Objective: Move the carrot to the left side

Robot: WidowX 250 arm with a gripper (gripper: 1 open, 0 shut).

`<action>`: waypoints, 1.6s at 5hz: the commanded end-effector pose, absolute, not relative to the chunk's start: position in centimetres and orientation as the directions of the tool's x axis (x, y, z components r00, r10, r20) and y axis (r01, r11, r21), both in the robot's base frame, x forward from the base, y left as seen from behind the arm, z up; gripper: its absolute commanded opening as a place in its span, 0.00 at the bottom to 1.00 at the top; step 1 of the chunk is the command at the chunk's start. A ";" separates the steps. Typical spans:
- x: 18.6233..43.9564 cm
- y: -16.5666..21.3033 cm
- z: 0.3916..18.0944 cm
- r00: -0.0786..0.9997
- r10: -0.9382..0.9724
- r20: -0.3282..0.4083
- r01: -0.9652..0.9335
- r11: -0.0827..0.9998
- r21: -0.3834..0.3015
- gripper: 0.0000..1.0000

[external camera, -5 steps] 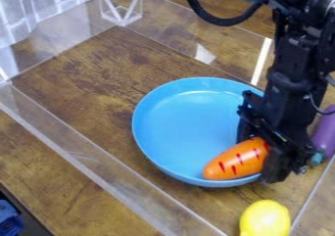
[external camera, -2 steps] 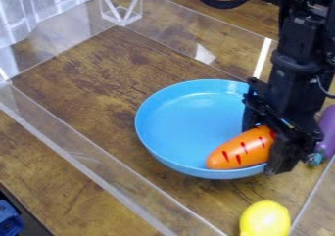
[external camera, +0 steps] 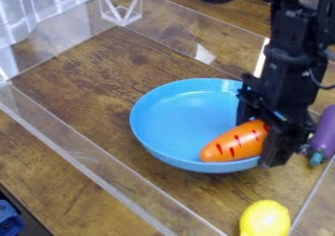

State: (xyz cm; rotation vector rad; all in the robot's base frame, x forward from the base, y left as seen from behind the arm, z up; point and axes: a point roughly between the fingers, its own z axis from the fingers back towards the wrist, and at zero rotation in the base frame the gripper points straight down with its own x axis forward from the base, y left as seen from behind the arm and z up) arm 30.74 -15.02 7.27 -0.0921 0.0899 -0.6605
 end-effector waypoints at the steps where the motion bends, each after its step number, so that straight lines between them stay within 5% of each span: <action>1: 31.6 -14.8 10.6 0.791 -0.610 0.044 0.611 0.785 -0.100 0.00; 6: 30.7 -13.7 11.2 0.794 -0.606 0.034 0.605 0.785 -0.130 0.00; 7: 29.8 -12.1 13.2 0.817 -0.576 0.035 0.576 0.811 -0.096 0.00; 8: 29.0 -12.7 11.5 0.808 -0.589 0.021 0.588 0.802 -0.107 0.00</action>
